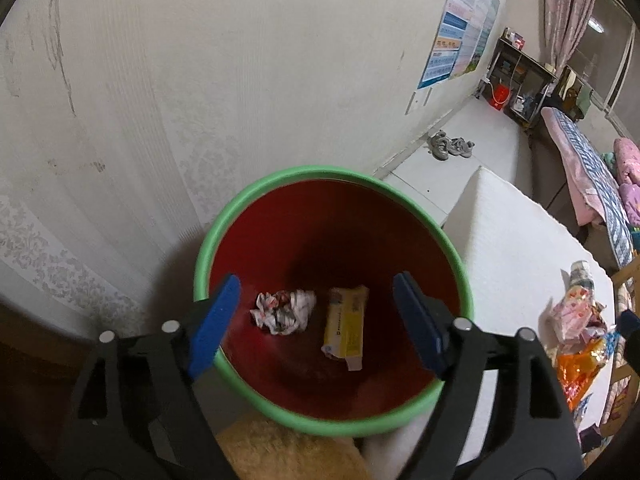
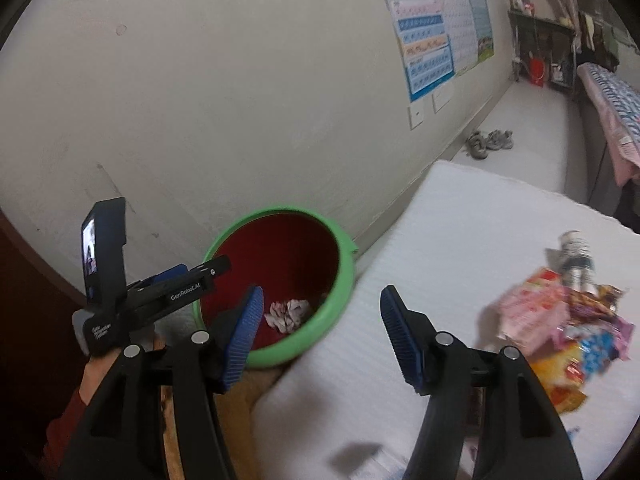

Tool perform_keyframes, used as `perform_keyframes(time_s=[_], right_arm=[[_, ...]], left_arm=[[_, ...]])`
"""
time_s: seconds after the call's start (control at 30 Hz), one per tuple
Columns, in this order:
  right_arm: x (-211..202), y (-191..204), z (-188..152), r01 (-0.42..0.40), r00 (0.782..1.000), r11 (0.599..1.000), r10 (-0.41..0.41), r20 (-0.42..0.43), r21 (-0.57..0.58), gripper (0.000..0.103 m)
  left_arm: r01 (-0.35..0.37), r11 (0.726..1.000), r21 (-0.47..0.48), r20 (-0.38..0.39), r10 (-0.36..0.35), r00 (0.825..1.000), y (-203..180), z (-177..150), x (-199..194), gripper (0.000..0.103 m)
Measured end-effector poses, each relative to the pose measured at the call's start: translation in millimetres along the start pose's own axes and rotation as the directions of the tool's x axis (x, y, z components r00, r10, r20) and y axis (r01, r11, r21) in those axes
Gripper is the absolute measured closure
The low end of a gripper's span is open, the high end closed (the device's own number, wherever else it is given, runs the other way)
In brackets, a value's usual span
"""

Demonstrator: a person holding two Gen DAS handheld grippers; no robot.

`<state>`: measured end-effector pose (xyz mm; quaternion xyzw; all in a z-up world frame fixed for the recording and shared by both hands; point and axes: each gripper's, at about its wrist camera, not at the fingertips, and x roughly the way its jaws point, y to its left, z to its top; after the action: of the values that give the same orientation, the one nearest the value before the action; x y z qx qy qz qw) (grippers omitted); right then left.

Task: Collect trash
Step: 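Open the left tool over the bin while the right tool drops the tissue pack in, then grasp the pink wrapper with the right tool while the left tool approaches the milk carton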

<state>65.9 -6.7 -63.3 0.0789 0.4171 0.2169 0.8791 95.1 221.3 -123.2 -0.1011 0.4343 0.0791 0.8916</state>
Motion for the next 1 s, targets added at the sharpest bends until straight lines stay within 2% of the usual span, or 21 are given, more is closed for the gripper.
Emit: perform_keyframes(time_s=[0.1,0.27,0.43,0.53,0.7,0.73,0.83,0.93,1.0], right_arm=[[-26.7,-12.3,-13.2,0.032,0.999,0.999,-0.032,0.031,0.002,0.043],[-65.7,-50.4,-34.7,0.132,0.989,0.989,-0.136,0.063,0.064,0.042],[-95.7,-91.5,-68.2,0.218,0.972,0.962,-0.228,0.047,0.161,0.042],[-107.3,-113.2,-86.8,0.231,0.970,0.947,-0.242,0.021,0.222,0.042],[-119.8,-127.1,-108.7,0.255,0.964,0.931,-0.265,0.004,0.261,0.042],[-120.7,-129.6,-111.1,0.250,0.966,0.928,-0.259,-0.002,0.276,0.042],[-123.1,-131.1,-113.9,0.218,0.975,0.927,-0.222,-0.020,0.304,0.042],[-129.0,-121.0,-122.4,0.157,0.988,0.934,-0.150,-0.047,0.321,0.042],[-125.0,-113.2,-135.9,0.093,0.994,0.936,-0.069,-0.083,0.339,0.042]], left_arm=[[0.021,1.000,0.019,0.003,-0.021,1.000,-12.0,-9.6,-11.2,0.025],[0.070,0.995,0.068,-0.013,-0.070,0.997,-41.8,-31.9,-26.7,0.024],[0.182,0.976,0.115,-0.078,-0.174,0.982,-84.0,-63.9,-42.5,0.024],[0.261,0.956,0.132,-0.132,-0.244,0.961,-107.1,-85.8,-52.7,0.022],[0.374,0.924,0.078,-0.245,-0.346,0.906,-133.9,-115.3,-60.5,0.018],[0.386,0.920,0.071,-0.266,-0.356,0.896,-139.6,-119.5,-59.0,0.018],[0.378,0.922,0.077,-0.302,-0.340,0.891,-149.9,-127.1,-54.9,0.018],[0.353,0.933,0.063,-0.285,-0.323,0.903,-144.8,-128.0,-54.3,0.018],[0.329,0.944,0.036,-0.270,-0.308,0.912,-136.1,-128.4,-51.1,0.018]])
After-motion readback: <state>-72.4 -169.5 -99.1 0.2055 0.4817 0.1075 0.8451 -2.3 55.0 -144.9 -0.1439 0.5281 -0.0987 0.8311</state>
